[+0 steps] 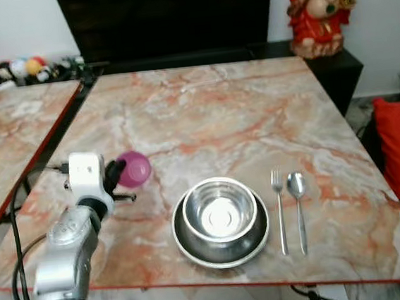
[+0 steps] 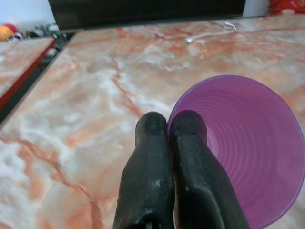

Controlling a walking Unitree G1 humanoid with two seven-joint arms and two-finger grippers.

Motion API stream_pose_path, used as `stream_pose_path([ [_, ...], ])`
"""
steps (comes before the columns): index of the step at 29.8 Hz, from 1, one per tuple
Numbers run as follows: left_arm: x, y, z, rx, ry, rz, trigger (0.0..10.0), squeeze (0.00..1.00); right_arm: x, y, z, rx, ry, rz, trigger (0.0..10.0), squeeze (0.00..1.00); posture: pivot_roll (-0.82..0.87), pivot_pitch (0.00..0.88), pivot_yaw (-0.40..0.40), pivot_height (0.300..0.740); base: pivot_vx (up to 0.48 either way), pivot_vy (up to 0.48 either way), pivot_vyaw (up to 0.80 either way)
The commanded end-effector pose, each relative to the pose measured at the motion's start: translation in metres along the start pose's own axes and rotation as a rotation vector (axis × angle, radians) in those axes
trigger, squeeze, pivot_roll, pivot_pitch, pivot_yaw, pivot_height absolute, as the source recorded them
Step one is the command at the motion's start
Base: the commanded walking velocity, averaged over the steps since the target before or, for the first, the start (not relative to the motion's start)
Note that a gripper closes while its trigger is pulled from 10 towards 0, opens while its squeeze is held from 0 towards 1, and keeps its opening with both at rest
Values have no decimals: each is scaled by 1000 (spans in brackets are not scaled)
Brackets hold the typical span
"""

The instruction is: Setting the table

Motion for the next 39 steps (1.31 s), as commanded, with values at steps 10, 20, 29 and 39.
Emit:
stream_pose_path([
  [10, -35, -13, 5, 263, -208, -41, 10000, 0, 3, -1, 0, 8, 7, -25, 10000, 0, -60, 0, 57, 740, 0, 0, 0],
  [20, -47, -25, 5, 343, -219, -46, 10000, 0, 3, -4, -1, 16, 11, -39, 10000, 0, -65, 0, 61, 740, 0, 0, 0],
  [29, -42, -27, 7, 348, -164, -38, 10000, 0, 5, -6, -1, 20, 14, -40, 10000, 0, -68, 0, 66, 740, 0, 0, 0],
  [39, -40, -28, 7, 354, -139, -52, 10000, 0, 5, -6, -1, 22, 14, -40, 10000, 0, -67, 0, 65, 740, 0, 0, 0],
])
Point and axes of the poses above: a point about 5 cm out from each wrist's last joint towards the gripper, its own z axis pointing out of the wrist towards the gripper, its own y axis along the axis of the wrist's last joint, x = y × z, the point moved 4 cm from there along z, pointing out of the wrist towards the gripper, and after that the axes turned 9 degrees about -z, right-handed, at the moved point
